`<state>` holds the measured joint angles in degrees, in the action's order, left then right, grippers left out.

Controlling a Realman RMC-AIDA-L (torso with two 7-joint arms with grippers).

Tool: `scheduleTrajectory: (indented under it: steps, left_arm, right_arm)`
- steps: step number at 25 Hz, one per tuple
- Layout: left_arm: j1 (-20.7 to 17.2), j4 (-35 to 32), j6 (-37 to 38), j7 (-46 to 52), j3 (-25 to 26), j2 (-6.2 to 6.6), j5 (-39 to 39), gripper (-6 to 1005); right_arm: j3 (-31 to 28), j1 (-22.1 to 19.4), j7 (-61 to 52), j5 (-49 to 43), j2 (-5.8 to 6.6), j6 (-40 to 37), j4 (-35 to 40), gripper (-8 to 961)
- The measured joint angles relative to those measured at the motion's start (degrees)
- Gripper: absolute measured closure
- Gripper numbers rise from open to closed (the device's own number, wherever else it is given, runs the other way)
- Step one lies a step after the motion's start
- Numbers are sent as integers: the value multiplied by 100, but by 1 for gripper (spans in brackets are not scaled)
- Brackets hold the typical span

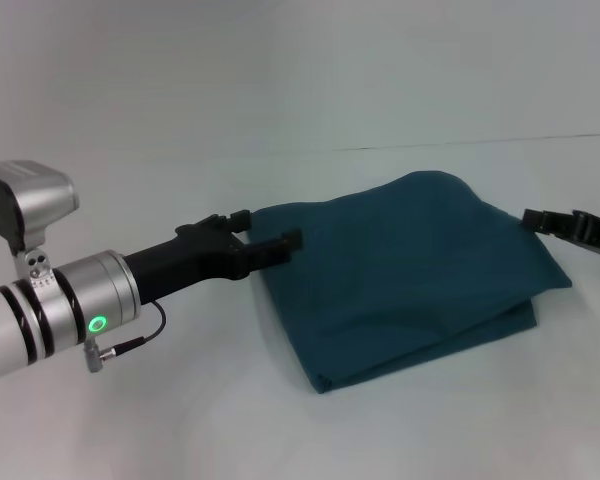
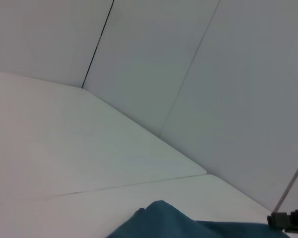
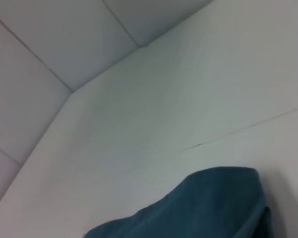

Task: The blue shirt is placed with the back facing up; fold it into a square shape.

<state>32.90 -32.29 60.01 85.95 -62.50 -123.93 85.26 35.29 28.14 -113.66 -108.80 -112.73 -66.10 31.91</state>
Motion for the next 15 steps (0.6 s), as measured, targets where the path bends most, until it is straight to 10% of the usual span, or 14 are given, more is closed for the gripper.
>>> scheduleTrajectory:
  steps: [10, 15]
  left_arm:
    - [18, -13, -163, 8, 93, 9, -2, 54]
    - [56, -18, -226, 16, 97, 9, -10, 54]
  right_arm:
    - [-737, -348, 5, 9, 37, -313, 98, 641]
    - [-854, -297, -31, -15, 189, -1274, 280, 363]
